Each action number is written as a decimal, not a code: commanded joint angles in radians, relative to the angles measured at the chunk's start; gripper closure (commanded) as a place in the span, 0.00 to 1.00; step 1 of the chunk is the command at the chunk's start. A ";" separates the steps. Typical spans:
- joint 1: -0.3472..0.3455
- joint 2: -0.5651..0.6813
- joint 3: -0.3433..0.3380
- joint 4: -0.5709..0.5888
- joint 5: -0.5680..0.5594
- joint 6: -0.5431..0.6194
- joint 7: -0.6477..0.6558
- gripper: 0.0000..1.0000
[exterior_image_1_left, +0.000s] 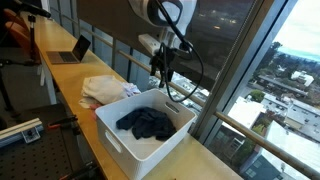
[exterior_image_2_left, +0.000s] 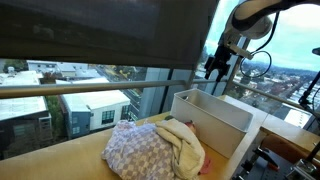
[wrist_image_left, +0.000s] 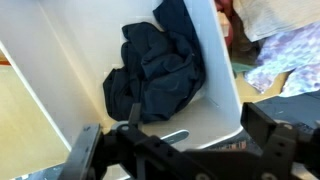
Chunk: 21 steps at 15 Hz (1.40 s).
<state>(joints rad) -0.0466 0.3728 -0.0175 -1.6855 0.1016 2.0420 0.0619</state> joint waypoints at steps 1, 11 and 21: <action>-0.020 0.103 -0.016 0.041 -0.017 0.067 -0.052 0.00; -0.039 0.353 0.001 0.170 -0.016 0.085 -0.098 0.00; -0.014 0.520 0.023 0.265 -0.030 0.058 -0.124 0.00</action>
<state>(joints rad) -0.0708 0.8479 -0.0079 -1.4686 0.0882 2.1335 -0.0474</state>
